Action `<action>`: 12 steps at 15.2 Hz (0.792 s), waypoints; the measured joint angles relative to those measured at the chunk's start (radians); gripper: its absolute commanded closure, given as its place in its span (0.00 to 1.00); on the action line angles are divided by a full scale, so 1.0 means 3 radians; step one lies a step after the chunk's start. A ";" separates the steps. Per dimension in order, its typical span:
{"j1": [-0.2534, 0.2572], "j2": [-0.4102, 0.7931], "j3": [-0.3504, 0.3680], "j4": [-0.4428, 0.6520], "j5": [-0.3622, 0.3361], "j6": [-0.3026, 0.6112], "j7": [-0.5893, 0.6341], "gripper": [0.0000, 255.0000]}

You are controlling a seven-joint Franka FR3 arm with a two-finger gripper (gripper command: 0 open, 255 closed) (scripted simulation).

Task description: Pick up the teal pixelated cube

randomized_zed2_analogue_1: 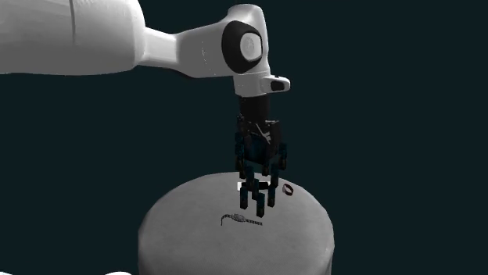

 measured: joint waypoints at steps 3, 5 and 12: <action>0.0017 0.0226 0.0193 0.0209 0.0019 0.0084 0.0211 0.00; 0.0021 0.0386 0.0318 0.0350 0.0008 0.0146 0.0347 0.00; 0.0031 0.0748 0.0605 0.0623 -0.0069 0.0317 0.0671 0.00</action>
